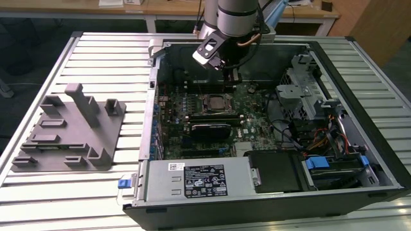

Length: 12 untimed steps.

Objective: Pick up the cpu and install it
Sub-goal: 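Close the cpu cover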

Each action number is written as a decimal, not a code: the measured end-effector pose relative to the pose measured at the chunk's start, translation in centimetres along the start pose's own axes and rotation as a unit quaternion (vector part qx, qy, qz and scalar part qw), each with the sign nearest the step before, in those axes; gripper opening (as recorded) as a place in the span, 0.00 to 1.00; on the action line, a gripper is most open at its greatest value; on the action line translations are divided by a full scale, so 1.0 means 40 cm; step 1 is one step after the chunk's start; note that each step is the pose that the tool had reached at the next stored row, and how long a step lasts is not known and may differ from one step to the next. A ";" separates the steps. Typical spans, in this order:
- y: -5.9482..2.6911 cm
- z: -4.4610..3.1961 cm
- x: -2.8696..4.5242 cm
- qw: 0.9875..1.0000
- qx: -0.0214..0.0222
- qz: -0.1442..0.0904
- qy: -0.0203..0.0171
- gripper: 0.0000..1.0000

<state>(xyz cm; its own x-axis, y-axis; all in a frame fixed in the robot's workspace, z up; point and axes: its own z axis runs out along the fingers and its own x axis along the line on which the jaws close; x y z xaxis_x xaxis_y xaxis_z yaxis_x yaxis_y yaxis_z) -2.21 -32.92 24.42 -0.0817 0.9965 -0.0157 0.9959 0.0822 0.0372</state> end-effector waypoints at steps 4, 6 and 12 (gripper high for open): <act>0.000 0.000 0.000 0.998 -0.001 -0.056 0.002 0.11; 0.000 0.000 0.000 0.997 -0.001 -0.071 0.002 0.11; 0.000 0.000 0.000 0.990 -0.002 -0.143 0.005 0.11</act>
<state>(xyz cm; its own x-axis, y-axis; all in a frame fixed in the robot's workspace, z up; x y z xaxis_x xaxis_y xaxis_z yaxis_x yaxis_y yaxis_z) -2.21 -32.92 24.40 -0.3600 0.9328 -0.0164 0.9321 0.3604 0.0370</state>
